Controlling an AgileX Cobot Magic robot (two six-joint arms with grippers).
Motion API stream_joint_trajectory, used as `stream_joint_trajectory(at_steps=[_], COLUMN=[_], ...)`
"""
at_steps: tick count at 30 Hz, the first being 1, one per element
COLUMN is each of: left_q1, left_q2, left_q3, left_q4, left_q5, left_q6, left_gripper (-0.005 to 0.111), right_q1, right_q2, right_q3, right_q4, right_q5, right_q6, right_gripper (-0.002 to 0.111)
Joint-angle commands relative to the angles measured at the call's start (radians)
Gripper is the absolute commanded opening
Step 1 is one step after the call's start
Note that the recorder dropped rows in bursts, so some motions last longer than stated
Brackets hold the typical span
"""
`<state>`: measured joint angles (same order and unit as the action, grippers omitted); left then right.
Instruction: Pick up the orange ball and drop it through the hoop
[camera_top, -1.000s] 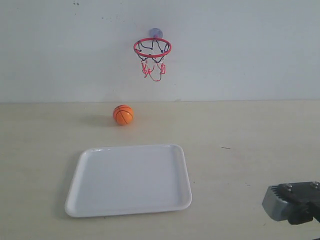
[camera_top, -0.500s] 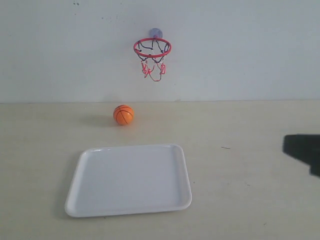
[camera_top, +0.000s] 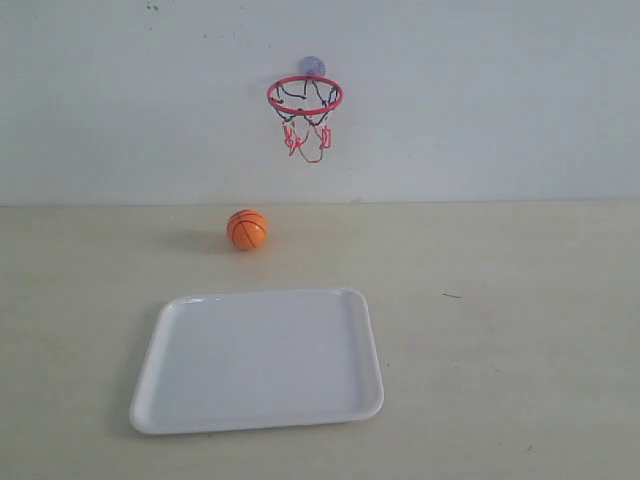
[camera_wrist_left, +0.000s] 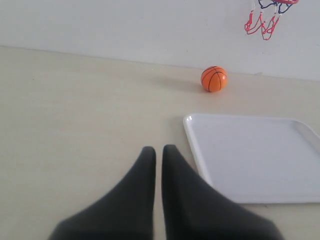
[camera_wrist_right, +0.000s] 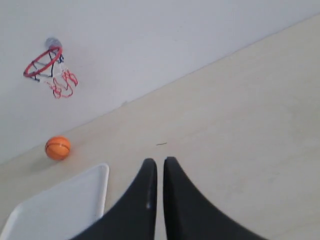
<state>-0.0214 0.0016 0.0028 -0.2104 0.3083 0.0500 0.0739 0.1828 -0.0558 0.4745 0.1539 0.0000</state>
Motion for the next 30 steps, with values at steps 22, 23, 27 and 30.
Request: stream_joint_trajectory(at_steps=[22,23,27,30], left_q1=[0.001,0.001,0.001,0.001], left_q2=[-0.002,-0.002,-0.002,-0.002], left_q3=[-0.003,-0.003,-0.003,-0.003], left_q4=[-0.002,-0.002,-0.002,-0.002], left_q5=[-0.009,-0.009,-0.009,-0.009], left_q6=[-0.002,-0.002,-0.002,-0.002], left_gripper=[0.004,0.004,0.004,0.004], right_q1=[-0.010,-0.010,-0.010,0.013], right_q2=[-0.080,-0.080,-0.080,-0.106], right_q3=[0.056,0.056,0.056,0.056], right_q4=[-0.295,-0.305,-0.296,-0.296], right_q5=[0.150,0.150,0.150,0.150], right_q6=[-0.105,-0.084,-0.064,-0.062], right_gripper=[0.004,0.004,0.004,0.004])
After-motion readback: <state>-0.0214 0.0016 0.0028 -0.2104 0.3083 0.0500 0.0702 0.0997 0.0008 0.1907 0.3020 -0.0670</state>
